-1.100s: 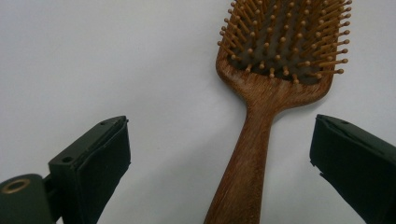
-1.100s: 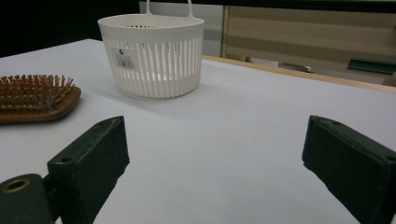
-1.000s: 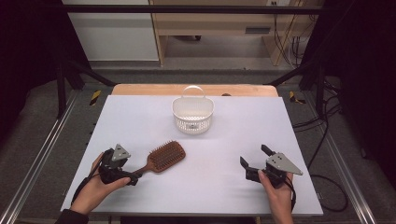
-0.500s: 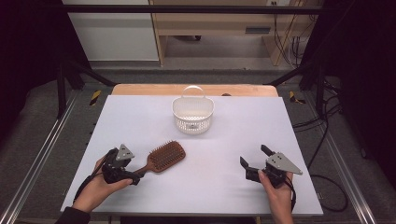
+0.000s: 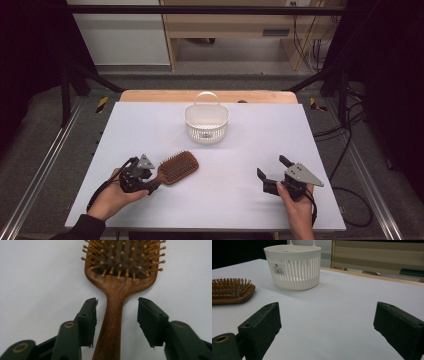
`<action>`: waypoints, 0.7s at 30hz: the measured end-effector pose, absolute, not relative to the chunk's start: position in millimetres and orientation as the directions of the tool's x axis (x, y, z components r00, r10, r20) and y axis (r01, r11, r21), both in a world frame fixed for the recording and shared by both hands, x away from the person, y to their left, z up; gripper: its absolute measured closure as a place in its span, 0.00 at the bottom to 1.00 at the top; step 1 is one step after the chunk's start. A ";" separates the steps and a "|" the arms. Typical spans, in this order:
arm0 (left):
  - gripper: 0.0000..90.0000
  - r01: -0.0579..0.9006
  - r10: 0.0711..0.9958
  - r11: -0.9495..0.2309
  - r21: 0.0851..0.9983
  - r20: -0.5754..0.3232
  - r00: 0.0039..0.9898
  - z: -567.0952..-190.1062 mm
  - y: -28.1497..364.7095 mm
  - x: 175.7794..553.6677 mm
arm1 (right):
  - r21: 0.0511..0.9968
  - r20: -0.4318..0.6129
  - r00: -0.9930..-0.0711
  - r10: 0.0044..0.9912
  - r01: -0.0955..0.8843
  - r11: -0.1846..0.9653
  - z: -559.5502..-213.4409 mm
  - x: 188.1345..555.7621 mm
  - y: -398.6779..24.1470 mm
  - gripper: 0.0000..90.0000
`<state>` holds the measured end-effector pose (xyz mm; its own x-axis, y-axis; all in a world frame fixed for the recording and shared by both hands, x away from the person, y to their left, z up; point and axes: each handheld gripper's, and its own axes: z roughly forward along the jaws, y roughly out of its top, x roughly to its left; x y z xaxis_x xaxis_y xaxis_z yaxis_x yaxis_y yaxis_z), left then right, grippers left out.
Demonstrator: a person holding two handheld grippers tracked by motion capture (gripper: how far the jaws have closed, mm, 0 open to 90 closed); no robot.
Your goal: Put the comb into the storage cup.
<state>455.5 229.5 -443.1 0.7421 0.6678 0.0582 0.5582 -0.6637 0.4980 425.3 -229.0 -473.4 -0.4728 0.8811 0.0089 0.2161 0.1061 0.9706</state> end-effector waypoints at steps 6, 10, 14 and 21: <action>0.66 0.557 0.651 -0.686 0.469 0.053 0.757 -445.1 227.6 459.2 | 0.970 0.009 -0.474 0.880 0.219 0.108 -473.7 425.5 -228.7 0.09; 0.69 0.557 0.646 -0.695 0.455 0.054 0.762 -446.4 227.5 461.1 | 0.969 0.011 -0.475 0.880 0.221 0.107 -473.7 425.5 -228.8 0.09; 0.72 0.559 0.642 -0.703 0.440 0.054 0.765 -447.4 227.6 463.7 | 0.969 0.009 -0.477 0.879 0.220 0.110 -473.9 425.7 -228.3 0.09; 0.75 0.552 0.626 -0.727 0.409 0.064 0.777 -448.7 224.7 467.3 | 0.969 0.010 -0.480 0.877 0.221 0.110 -474.0 425.8 -228.3 0.09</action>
